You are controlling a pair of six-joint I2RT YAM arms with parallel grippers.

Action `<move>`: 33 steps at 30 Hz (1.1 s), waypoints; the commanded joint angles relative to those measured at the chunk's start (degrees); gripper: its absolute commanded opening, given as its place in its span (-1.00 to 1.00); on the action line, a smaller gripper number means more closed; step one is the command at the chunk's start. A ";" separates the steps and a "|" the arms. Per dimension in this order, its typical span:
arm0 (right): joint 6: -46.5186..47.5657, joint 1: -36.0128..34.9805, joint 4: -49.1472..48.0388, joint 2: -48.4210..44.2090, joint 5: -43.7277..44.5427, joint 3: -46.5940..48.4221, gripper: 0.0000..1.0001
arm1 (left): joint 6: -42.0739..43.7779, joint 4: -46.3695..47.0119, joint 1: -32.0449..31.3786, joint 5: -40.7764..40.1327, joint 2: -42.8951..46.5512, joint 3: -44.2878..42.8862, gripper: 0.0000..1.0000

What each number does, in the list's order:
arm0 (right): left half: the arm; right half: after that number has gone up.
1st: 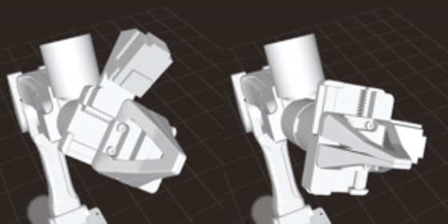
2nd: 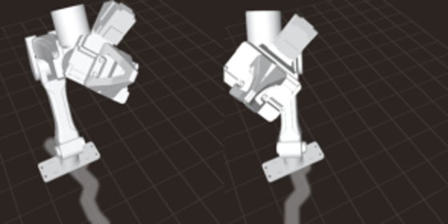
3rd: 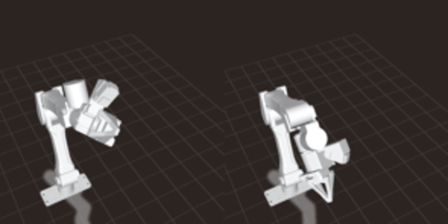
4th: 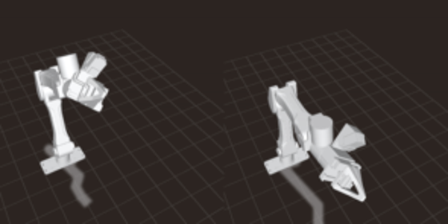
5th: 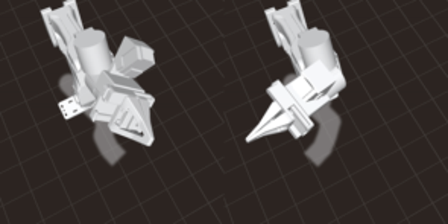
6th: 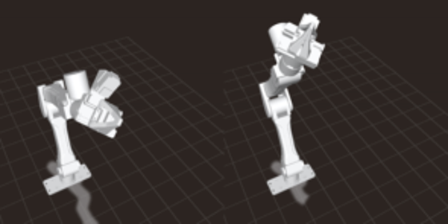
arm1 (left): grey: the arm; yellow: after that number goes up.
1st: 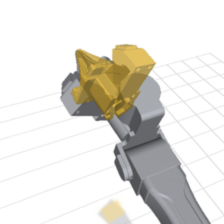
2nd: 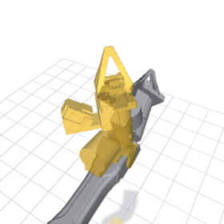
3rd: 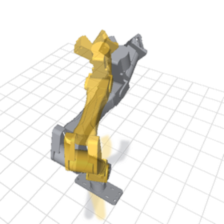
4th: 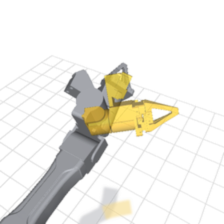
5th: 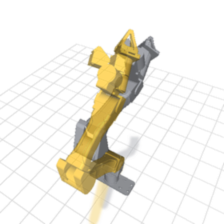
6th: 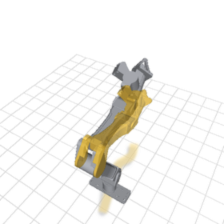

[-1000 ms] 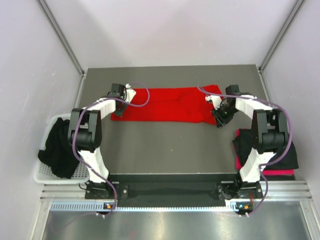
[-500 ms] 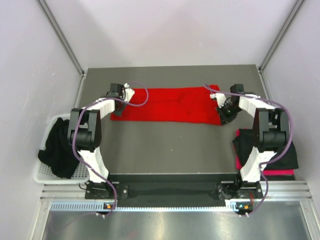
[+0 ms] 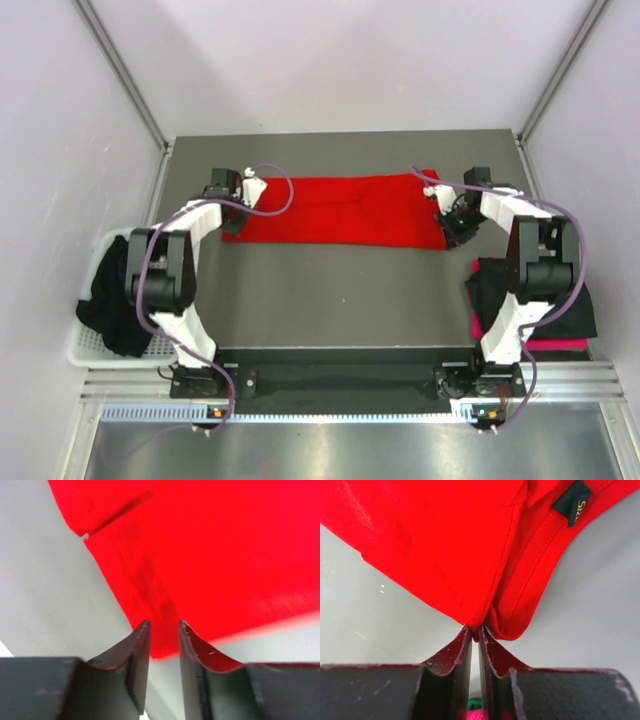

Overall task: Fold and stack the t-shirts
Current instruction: Fold the tshirt

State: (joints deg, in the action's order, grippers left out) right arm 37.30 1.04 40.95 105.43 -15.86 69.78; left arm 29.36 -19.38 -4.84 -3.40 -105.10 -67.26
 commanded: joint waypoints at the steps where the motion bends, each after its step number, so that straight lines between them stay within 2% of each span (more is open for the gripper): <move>1: 0.23 1.86 1.15 -0.05 3.47 1.59 -0.78 | 3.05 -1.89 0.36 11.45 11.48 1.08 -0.28; 4: -0.30 1.86 1.41 -0.05 2.59 2.03 -0.76 | 6.31 -3.90 0.36 12.01 14.92 1.44 -0.22; 9: -1.17 1.86 2.03 1.01 1.01 3.08 -0.75 | 15.62 -17.25 0.45 8.68 10.36 -0.15 -0.22; 14: -1.35 1.77 2.38 1.36 0.83 3.87 -0.75 | 22.40 -17.54 0.45 6.56 7.90 2.66 -0.20; 33: -1.35 1.77 2.91 2.77 0.13 4.49 -0.75 | 23.11 -15.17 0.45 4.72 0.16 -2.61 -0.14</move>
State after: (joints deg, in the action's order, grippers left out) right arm 35.99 1.80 43.53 107.37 -15.49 72.53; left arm 51.46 -35.73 -4.54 1.19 -104.12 -67.46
